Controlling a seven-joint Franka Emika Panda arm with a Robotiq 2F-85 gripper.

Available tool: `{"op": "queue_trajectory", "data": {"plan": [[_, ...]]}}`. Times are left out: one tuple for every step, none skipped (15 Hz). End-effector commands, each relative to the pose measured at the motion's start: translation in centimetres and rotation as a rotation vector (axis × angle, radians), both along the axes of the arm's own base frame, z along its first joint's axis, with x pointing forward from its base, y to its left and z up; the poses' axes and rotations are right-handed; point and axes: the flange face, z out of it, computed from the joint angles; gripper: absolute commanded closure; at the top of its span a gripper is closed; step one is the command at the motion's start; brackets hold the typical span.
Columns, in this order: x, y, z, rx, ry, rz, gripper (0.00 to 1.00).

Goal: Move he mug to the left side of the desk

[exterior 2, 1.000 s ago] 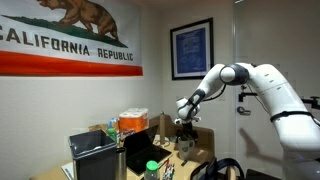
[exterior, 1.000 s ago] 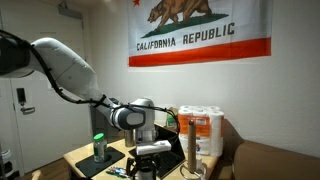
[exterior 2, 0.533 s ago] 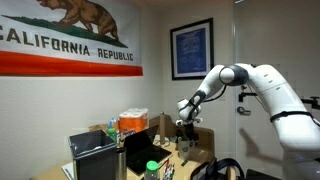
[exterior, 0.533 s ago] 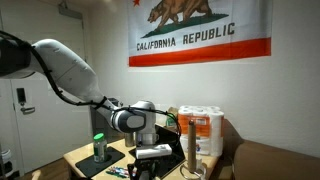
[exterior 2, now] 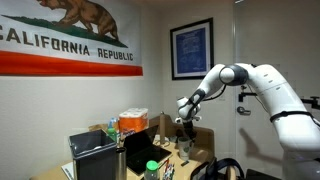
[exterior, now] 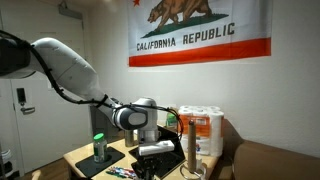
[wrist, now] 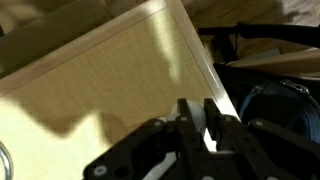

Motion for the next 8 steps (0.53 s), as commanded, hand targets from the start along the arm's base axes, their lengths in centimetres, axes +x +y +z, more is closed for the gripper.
{"op": "queue_trajectory", "data": {"plan": [[0.5, 0.1, 1.4, -0.018, -0.014, -0.005, 0.90], [0.6, 0.2, 1.3, -0.018, -0.012, -0.005, 0.90], [0.7, 0.3, 1.4, -0.016, -0.014, -0.005, 0.90], [0.8, 0.4, 1.6, -0.015, -0.020, -0.006, 0.90], [1.0, 0.6, 1.9, -0.011, -0.027, -0.008, 0.90], [1.3, 0.7, 2.3, -0.006, -0.040, -0.008, 0.90], [1.5, 0.9, 2.9, -0.003, -0.055, -0.008, 0.90], [1.8, 1.1, 3.3, 0.000, -0.067, -0.005, 0.90]]}}
